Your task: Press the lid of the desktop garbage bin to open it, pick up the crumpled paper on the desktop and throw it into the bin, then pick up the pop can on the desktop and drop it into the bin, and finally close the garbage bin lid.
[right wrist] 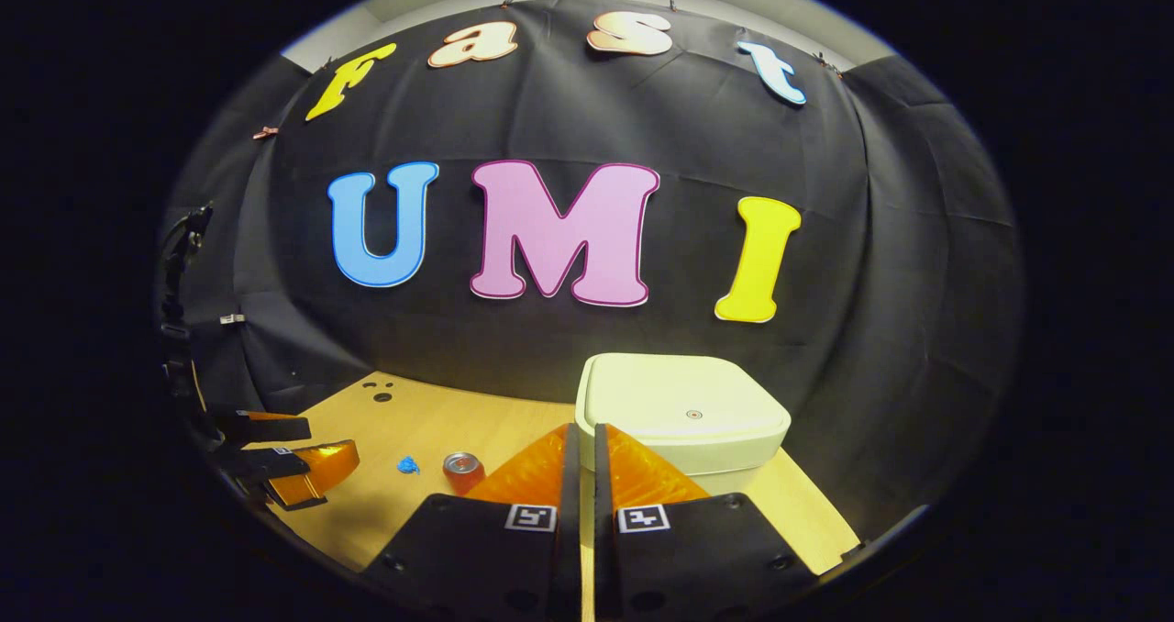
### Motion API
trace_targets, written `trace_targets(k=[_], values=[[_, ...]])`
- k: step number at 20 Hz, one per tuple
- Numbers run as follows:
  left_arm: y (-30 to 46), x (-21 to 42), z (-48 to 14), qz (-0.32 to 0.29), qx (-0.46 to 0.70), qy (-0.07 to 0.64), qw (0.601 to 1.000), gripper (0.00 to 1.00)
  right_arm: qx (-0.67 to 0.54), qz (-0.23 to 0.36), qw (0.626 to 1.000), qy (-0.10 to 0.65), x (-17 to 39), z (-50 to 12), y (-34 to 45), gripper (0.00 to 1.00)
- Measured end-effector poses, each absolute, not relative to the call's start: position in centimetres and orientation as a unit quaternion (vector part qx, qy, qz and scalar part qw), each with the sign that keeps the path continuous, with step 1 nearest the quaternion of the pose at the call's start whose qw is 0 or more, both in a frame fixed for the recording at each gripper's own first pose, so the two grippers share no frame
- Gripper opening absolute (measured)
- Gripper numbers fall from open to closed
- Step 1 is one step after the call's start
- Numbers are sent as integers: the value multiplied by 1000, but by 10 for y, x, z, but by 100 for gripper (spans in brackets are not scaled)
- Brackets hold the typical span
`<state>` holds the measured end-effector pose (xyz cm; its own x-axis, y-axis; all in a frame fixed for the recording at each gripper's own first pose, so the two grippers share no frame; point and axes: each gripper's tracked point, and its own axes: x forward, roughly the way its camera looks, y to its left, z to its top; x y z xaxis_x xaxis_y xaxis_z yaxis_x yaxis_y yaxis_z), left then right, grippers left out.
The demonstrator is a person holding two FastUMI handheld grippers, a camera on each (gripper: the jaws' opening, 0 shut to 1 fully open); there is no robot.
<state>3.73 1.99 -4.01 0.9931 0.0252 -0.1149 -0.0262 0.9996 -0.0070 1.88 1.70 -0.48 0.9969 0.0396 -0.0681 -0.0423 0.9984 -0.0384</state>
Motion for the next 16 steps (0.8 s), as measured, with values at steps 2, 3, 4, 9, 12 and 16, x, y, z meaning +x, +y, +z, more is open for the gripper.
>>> trace_targets(k=[2, 3, 4, 9, 12, 16], values=[[19, 38, -42, 11, -4, 60, 998, 98, -16, 27, 999, 38, 21, -6, 19, 10], [20, 40, -43, 11, -4, 61, 998, 98, -13, 24, 999, 43, 24, -8, 18, 10], [20, 39, -44, 11, -3, 63, 998, 98, -2, 32, 998, 54, 25, -14, 21, 6], [23, 42, -43, 12, -2, 63, 998, 98, 4, 27, 998, 64, 28, -9, 15, 5], [24, 41, -46, 14, -6, 67, 998, 98, 0, 20, 998, 61, 34, 0, 5, 6], [24, 41, -49, 16, -7, 71, 997, 98, 15, 10, 998, 52, 50, 14, -14, 6]])
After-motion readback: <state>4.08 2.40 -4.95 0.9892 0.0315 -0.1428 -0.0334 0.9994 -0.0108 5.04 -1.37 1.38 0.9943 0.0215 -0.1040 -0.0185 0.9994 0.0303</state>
